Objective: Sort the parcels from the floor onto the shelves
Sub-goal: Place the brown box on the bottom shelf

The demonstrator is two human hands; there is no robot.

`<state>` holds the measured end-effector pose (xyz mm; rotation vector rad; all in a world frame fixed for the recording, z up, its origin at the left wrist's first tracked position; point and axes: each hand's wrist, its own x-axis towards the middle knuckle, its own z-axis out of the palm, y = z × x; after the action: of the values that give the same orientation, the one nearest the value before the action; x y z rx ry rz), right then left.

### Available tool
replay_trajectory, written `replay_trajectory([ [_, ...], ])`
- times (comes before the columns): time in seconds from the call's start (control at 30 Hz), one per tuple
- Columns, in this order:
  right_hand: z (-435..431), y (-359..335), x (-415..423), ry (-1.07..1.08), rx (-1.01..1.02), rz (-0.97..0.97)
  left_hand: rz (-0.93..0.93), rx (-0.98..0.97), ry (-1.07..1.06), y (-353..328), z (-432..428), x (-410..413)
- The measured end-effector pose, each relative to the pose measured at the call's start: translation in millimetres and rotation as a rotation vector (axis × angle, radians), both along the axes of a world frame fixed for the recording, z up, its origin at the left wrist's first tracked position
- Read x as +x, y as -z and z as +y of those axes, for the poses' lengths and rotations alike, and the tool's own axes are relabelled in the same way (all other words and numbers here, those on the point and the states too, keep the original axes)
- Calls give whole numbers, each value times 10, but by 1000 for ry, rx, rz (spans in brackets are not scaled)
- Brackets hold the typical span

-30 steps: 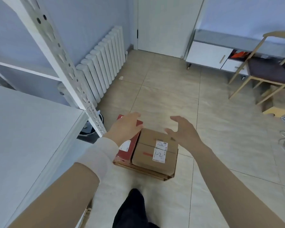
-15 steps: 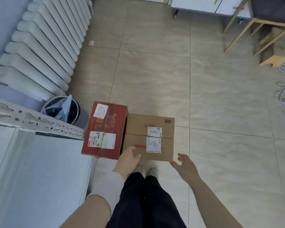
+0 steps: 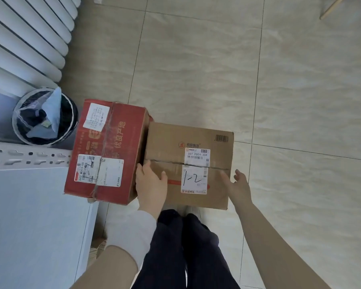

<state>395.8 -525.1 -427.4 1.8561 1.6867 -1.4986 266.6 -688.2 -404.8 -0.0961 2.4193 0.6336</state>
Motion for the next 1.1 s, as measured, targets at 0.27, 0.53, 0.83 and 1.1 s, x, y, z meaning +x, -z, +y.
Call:
replay_trajectory([
  [0.27,47,297,-39,53,-40,29,45,24,-109,164,119,-30],
  [0.53,37,242,37,149,-33,69,51,10,-55,51,131,-94],
  [0.83,28,-938,397,168,54,98,-37,56,-47,-933,62,110],
  [1.1,-129,-2046,748,156,183,162,-66,190,-85,-1802,-183,365],
])
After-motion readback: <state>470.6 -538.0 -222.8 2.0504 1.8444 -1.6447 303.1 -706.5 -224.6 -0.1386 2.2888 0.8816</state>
